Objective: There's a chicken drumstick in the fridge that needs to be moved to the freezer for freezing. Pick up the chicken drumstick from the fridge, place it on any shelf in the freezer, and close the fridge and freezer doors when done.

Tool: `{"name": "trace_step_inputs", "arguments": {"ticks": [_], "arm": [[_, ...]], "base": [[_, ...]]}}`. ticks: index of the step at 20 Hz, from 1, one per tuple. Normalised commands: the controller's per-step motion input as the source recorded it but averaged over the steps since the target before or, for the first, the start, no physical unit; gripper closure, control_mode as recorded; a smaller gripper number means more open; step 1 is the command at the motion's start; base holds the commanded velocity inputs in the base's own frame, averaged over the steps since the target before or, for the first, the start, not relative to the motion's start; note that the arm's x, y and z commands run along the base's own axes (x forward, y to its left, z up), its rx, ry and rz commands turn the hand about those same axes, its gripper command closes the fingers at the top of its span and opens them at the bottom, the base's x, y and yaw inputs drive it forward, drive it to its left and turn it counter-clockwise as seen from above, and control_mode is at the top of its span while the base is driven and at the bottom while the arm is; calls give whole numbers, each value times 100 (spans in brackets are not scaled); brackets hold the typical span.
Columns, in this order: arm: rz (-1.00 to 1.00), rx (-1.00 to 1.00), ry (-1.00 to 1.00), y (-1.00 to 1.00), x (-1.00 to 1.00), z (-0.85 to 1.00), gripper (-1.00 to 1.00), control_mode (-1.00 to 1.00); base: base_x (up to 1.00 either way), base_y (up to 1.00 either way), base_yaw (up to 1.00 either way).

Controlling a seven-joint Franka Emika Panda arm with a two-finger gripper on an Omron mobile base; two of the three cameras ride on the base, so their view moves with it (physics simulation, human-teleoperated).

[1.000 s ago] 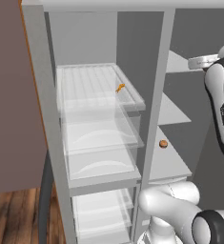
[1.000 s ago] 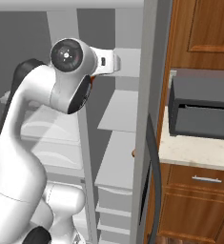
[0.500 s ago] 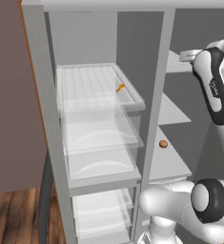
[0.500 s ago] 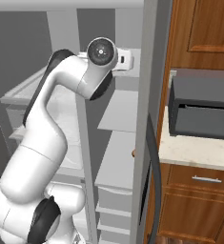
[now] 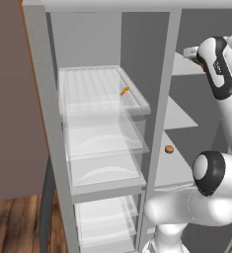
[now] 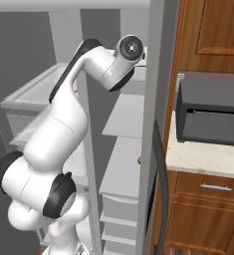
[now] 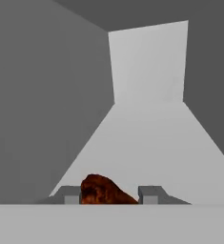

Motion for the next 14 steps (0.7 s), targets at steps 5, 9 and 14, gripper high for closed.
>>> {"name": "trace_step_inputs", "arguments": {"ticks": [5, 9, 14], "arm": [[3, 0, 0, -8, 51, -1, 100, -100], [1, 0, 0, 0, 50, -22, 100, -100], [0, 0, 1, 0, 49, -34, 100, -100]], "base": [[0, 0, 0], [0, 0, 0], [0, 0, 0]]}}
